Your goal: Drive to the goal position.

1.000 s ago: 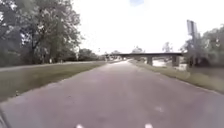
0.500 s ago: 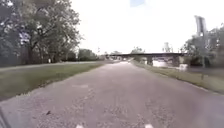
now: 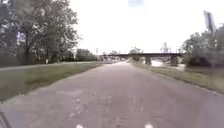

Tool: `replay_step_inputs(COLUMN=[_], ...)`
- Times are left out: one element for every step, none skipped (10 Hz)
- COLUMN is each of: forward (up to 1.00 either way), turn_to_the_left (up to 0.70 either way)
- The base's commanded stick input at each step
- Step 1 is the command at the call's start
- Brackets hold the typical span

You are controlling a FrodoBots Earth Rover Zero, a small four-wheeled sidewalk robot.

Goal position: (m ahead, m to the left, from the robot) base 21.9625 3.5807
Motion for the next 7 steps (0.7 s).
replay_step_inputs(forward=[1.00, 1.00, 1.00, 1.00, 1.00, 1.00, 1.00], turn_to_the_left=[0.00, 0.00, 0.00, 0.00, 0.00, 0.00, 0.00])
